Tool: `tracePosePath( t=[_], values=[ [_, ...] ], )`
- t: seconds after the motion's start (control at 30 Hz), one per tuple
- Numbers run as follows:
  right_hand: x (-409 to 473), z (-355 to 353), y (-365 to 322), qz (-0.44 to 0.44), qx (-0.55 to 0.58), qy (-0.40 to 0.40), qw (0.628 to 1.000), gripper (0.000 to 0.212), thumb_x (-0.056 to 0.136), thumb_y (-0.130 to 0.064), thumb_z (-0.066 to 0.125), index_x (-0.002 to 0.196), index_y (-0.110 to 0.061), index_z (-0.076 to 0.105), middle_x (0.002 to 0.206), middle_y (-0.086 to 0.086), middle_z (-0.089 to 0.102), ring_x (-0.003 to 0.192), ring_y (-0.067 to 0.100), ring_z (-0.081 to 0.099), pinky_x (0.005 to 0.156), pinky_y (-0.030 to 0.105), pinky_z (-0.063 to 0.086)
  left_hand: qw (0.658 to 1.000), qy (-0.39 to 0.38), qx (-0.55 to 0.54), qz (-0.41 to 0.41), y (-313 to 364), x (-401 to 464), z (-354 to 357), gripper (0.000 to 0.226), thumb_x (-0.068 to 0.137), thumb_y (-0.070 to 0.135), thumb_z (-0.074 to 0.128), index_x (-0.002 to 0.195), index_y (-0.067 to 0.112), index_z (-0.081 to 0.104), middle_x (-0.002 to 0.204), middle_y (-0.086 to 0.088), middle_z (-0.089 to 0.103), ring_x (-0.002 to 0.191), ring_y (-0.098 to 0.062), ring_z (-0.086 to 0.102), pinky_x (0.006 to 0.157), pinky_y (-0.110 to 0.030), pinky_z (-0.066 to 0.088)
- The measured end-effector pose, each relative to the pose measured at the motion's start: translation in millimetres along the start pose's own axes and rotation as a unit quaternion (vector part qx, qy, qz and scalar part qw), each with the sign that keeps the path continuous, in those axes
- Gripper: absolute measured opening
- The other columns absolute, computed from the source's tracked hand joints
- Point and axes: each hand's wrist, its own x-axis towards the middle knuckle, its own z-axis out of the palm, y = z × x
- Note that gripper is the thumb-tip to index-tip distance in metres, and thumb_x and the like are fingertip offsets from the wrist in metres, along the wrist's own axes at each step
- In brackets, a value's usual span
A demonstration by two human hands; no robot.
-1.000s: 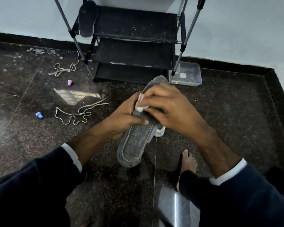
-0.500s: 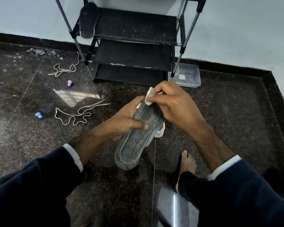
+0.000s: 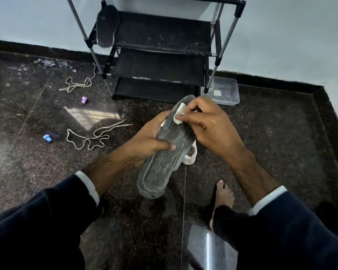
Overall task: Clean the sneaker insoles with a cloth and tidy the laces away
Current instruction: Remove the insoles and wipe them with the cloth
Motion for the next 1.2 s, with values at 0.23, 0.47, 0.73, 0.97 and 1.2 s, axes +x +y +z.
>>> tracePosePath(
  t=[0.23, 0.47, 0.73, 0.97, 1.2],
  values=[
    [-3.9, 15.6, -13.4, -0.076, -0.010, -0.088, 0.993, 0.020, 0.087, -0.003, 0.073, 0.105, -0.011, 0.078, 0.102, 0.007, 0.062, 0.095, 0.022, 0.059, 0.071, 0.038, 0.055, 0.999, 0.013, -0.002, 0.030, 0.9, 2.4, -2.0, 0.082, 0.069, -0.012, 0.068, 0.144, 0.007, 0.041, 0.121, -0.011, 0.059, 0.111, -0.020, 0.061, 0.091, -0.035, 0.054],
    [-0.5, 3.6, 7.1, 0.018, -0.074, 0.020, 0.997, 0.020, 0.095, -0.015, 0.065, 0.110, -0.017, 0.078, 0.099, 0.004, 0.065, 0.091, 0.024, 0.059, 0.082, 0.043, 0.048, 0.999, 0.023, -0.026, 0.038, 2.0, 0.8, -5.0, 0.085, 0.071, -0.013, 0.068, 0.147, 0.010, 0.039, 0.127, -0.021, 0.060, 0.114, -0.030, 0.062, 0.100, -0.050, 0.051],
    [-5.7, 12.4, -6.8, -0.067, -0.075, -0.067, 0.993, 0.030, 0.084, -0.011, 0.074, 0.112, -0.021, 0.078, 0.101, -0.001, 0.065, 0.095, 0.021, 0.056, 0.077, 0.033, 0.041, 0.995, 0.059, -0.053, 0.053, 3.0, 1.5, -9.9, 0.083, 0.071, -0.015, 0.067, 0.146, 0.009, 0.039, 0.117, -0.019, 0.061, 0.102, -0.025, 0.064, 0.086, -0.040, 0.055],
    [-4.5, -0.2, 13.6, 0.040, -0.085, 0.046, 0.994, 0.022, 0.091, -0.017, 0.072, 0.112, -0.022, 0.078, 0.099, 0.000, 0.066, 0.091, 0.022, 0.058, 0.081, 0.039, 0.043, 0.994, 0.040, -0.065, 0.073, 4.7, 0.7, -9.2, 0.087, 0.074, -0.018, 0.064, 0.150, 0.013, 0.035, 0.131, -0.032, 0.055, 0.113, -0.032, 0.062, 0.093, -0.043, 0.056],
    [-6.1, 13.6, -2.7, -0.059, -0.092, -0.030, 0.994, 0.031, 0.083, -0.008, 0.077, 0.111, -0.022, 0.079, 0.100, -0.001, 0.066, 0.093, 0.019, 0.053, 0.073, 0.034, 0.037, 0.991, 0.078, -0.069, 0.090, 5.7, 0.7, -13.1, 0.084, 0.076, -0.017, 0.064, 0.149, 0.010, 0.034, 0.124, -0.017, 0.061, 0.112, -0.029, 0.062, 0.089, -0.039, 0.057]
  ],
)
